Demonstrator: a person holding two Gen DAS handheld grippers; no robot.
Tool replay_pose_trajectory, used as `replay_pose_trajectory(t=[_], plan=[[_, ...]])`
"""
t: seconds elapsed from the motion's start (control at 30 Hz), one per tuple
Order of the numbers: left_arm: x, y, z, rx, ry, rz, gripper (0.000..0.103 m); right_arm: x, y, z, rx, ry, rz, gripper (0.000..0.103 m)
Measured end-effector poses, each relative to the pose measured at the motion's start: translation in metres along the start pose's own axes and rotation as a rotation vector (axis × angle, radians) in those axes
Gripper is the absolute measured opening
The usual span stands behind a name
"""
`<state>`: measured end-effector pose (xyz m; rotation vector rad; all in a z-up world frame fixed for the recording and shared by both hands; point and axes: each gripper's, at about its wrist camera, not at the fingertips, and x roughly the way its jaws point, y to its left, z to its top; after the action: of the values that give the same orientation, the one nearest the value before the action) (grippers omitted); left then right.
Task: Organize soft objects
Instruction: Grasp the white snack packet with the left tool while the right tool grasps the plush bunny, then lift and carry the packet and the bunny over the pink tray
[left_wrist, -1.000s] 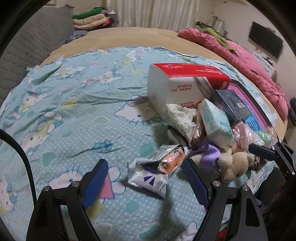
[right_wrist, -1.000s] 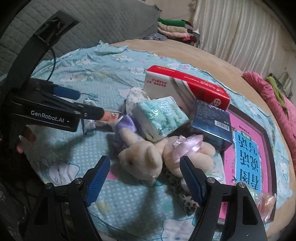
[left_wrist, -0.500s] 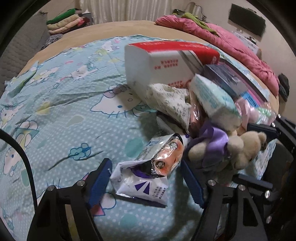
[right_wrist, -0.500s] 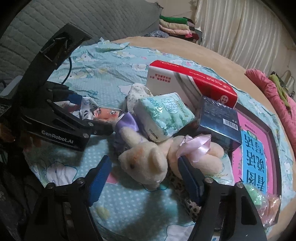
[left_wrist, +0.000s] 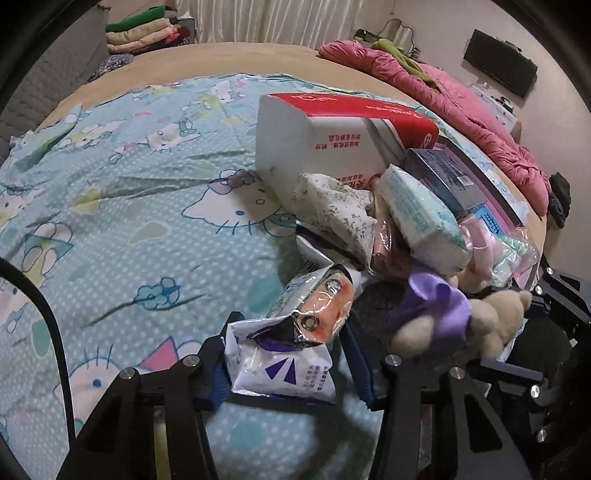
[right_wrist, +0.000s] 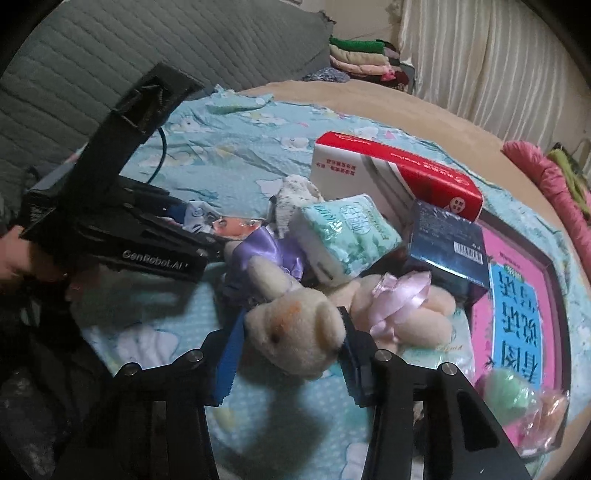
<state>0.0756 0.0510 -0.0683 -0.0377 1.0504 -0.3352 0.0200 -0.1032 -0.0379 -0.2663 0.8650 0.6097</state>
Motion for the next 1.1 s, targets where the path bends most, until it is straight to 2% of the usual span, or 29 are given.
replay_pose_trajectory(t=[0.2, 0.57, 0.93, 1.1], plan=[[-0.015, -0.003, -0.005, -0.022, -0.014, 0.008, 0.045, -0.016, -0.003, -0.002, 0.034, -0.032, 0.016, 0.049], [-0.034, -0.012, -0.011, -0.061, -0.001, 0.055, 0.044, -0.054, -0.019, -0.003, 0.115, -0.141, 0.05, 0.049], [-0.084, -0.028, -0.008, -0.079, -0.095, 0.112, 0.044, -0.076, -0.039, -0.001, 0.197, -0.228, 0.063, 0.049], [-0.1, -0.036, -0.001, -0.09, -0.126, 0.091, 0.044, -0.086, -0.049, -0.001, 0.234, -0.267, 0.053, 0.049]])
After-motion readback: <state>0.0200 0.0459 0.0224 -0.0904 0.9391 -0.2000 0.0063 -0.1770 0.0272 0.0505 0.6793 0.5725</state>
